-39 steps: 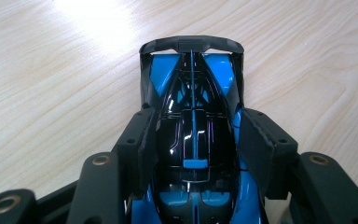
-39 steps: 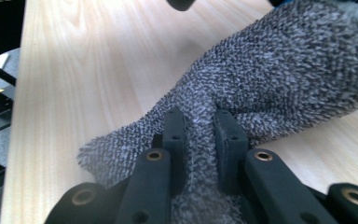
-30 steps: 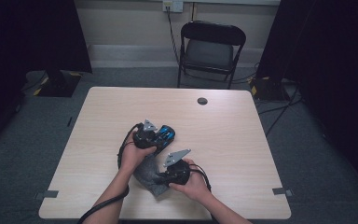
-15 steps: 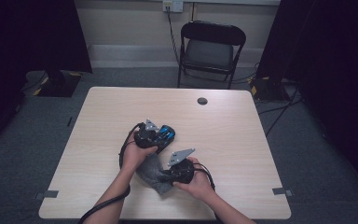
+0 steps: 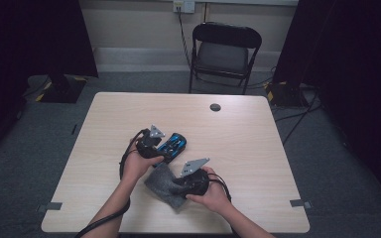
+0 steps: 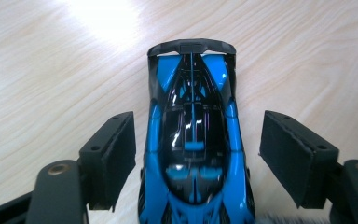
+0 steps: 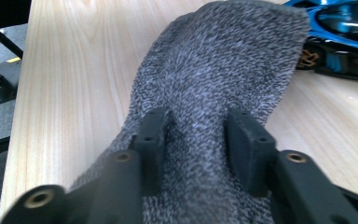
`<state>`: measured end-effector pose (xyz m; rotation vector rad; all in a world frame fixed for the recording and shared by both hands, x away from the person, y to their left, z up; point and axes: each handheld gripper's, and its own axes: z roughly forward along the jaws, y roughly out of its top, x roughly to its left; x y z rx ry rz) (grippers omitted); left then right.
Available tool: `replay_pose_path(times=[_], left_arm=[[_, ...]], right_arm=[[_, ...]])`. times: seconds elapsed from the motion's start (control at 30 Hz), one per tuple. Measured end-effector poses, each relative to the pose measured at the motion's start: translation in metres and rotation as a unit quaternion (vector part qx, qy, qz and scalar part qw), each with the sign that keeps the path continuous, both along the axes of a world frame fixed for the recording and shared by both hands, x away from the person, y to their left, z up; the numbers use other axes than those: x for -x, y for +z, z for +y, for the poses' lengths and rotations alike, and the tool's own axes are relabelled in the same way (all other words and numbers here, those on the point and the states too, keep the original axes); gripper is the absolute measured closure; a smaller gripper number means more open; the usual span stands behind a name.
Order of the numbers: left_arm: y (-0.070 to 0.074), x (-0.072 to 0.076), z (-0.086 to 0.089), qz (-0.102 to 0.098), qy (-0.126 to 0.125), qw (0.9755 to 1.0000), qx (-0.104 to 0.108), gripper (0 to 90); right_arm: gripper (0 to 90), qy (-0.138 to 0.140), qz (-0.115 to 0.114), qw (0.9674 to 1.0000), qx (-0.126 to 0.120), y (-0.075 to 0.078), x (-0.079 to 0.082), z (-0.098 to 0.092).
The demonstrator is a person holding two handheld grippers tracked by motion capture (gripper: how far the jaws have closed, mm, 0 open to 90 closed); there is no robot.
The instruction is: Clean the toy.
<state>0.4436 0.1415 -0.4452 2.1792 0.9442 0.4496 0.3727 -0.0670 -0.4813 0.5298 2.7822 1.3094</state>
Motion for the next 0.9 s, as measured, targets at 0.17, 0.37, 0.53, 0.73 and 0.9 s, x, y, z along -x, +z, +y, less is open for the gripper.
replay_pose_path(times=[0.17, 0.37, 0.53, 0.73, 0.9], left_arm=[[0.007, 0.018, 0.013, 0.000, -0.011, 0.9999, 0.005, 25.8], [0.012, 0.039, 0.016, -0.007, -0.030, 0.9994, 0.015, 25.8], [0.013, 0.043, 0.014, -0.009, -0.034, 0.9992, 0.019, 26.0], [0.007, 0.045, 0.005, -0.001, -0.047, 0.9986, 0.022, 26.0], [0.012, 0.046, -0.003, -0.004, -0.055, 0.9980, 0.031, 25.7]], right_arm=[[52.1, -0.009, -0.005, 0.9999, -0.004, 0.007, -0.003, -0.012], [51.8, -0.015, 0.000, 0.9998, -0.013, 0.010, -0.005, -0.024], [53.1, -0.004, 0.008, 0.9999, -0.010, 0.005, -0.001, -0.018], [61.7, 0.011, 0.003, 0.9998, 0.013, -0.007, 0.005, -0.011], [77.9, 0.001, 0.005, 0.9998, 0.019, -0.004, 0.005, -0.019]])
